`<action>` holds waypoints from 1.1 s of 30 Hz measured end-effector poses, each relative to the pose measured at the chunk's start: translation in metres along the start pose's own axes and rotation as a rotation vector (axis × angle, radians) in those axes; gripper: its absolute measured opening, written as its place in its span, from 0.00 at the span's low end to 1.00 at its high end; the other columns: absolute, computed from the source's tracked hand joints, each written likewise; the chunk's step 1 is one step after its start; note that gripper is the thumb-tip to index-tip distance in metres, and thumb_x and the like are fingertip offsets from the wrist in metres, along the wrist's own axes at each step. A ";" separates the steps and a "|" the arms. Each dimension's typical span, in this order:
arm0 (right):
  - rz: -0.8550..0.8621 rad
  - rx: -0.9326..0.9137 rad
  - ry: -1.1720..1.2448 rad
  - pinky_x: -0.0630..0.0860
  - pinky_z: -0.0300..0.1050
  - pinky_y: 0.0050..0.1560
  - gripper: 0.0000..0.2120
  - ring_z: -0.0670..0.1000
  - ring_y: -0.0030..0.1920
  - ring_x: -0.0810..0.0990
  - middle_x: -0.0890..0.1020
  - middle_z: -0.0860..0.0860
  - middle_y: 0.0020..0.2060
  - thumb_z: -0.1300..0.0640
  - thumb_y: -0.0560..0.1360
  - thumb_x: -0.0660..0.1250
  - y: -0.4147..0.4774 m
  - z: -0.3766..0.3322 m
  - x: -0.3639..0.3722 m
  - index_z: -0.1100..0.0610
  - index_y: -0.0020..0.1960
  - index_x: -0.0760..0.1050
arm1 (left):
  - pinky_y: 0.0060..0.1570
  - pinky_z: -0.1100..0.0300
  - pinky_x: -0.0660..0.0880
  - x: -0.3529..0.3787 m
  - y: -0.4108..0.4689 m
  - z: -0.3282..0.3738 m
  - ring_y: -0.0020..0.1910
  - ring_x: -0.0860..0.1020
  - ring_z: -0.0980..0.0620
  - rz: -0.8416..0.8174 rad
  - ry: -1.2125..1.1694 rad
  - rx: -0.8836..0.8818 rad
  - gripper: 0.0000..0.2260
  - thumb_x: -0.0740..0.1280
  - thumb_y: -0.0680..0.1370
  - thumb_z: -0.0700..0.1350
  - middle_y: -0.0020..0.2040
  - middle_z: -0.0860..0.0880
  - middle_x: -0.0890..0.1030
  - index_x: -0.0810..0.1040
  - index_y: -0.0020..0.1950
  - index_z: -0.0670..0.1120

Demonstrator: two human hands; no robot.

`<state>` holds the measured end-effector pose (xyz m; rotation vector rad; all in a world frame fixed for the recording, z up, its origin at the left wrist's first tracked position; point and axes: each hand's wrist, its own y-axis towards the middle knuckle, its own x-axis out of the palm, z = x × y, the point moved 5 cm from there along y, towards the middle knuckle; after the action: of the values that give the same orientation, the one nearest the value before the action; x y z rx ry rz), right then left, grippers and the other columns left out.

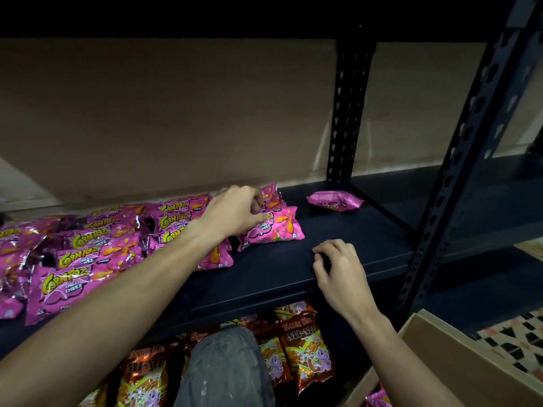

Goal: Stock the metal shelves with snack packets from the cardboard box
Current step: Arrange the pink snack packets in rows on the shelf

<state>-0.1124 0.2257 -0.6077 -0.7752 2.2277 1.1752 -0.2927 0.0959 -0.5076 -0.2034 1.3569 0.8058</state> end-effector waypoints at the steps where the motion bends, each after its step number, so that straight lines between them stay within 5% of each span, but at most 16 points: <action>1: -0.015 0.007 0.007 0.73 0.44 0.58 0.08 0.47 0.55 0.72 0.78 0.47 0.53 0.57 0.79 0.65 0.002 0.001 0.000 0.56 0.56 0.81 | 0.52 0.53 0.78 -0.002 -0.001 0.001 0.46 0.81 0.53 0.016 -0.010 0.008 0.12 0.74 0.73 0.53 0.43 0.58 0.81 0.79 0.53 0.51; 4: -0.110 0.028 0.009 0.68 0.38 0.56 0.07 0.46 0.55 0.72 0.77 0.47 0.52 0.57 0.78 0.66 0.015 0.004 -0.004 0.55 0.55 0.81 | 0.54 0.54 0.77 -0.011 -0.012 0.011 0.49 0.80 0.54 0.113 -0.046 0.067 0.11 0.71 0.75 0.53 0.46 0.59 0.81 0.79 0.55 0.51; 9: -0.180 0.058 -0.091 0.71 0.46 0.62 0.12 0.56 0.60 0.73 0.77 0.54 0.56 0.57 0.75 0.69 0.064 0.012 -0.018 0.56 0.58 0.80 | 0.58 0.54 0.73 0.000 -0.049 0.032 0.53 0.77 0.55 0.206 -0.180 0.200 0.10 0.69 0.78 0.50 0.50 0.56 0.82 0.78 0.57 0.50; 15: -0.066 0.179 -0.205 0.70 0.57 0.66 0.20 0.63 0.63 0.68 0.72 0.61 0.61 0.58 0.75 0.70 0.115 0.029 -0.042 0.59 0.66 0.73 | 0.59 0.56 0.73 0.045 -0.076 0.031 0.54 0.76 0.61 0.071 -0.343 0.145 0.11 0.69 0.78 0.51 0.51 0.61 0.81 0.78 0.59 0.53; 21: -0.368 0.260 -0.350 0.64 0.57 0.73 0.37 0.63 0.74 0.61 0.62 0.60 0.76 0.57 0.75 0.71 0.132 0.061 -0.014 0.55 0.79 0.57 | 0.62 0.60 0.71 0.064 -0.083 0.022 0.57 0.74 0.63 0.015 -0.331 0.144 0.14 0.67 0.78 0.53 0.56 0.60 0.78 0.76 0.62 0.53; 26: -0.268 0.190 -0.478 0.71 0.59 0.62 0.28 0.64 0.64 0.71 0.72 0.62 0.64 0.56 0.78 0.65 0.116 0.066 -0.015 0.56 0.76 0.62 | 0.61 0.61 0.71 0.065 -0.082 0.024 0.57 0.73 0.62 0.030 -0.298 0.162 0.14 0.66 0.79 0.55 0.56 0.60 0.78 0.75 0.63 0.53; 33: -0.128 0.189 -0.180 0.74 0.49 0.57 0.21 0.62 0.55 0.77 0.78 0.59 0.52 0.54 0.78 0.65 0.090 0.060 -0.034 0.54 0.70 0.74 | 0.60 0.60 0.71 0.066 -0.083 0.026 0.57 0.72 0.61 0.038 -0.259 0.159 0.14 0.65 0.79 0.54 0.56 0.60 0.77 0.74 0.63 0.53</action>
<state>-0.1399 0.3270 -0.5643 -0.6956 2.0718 0.9208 -0.2213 0.0769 -0.5878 0.0507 1.1751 0.7243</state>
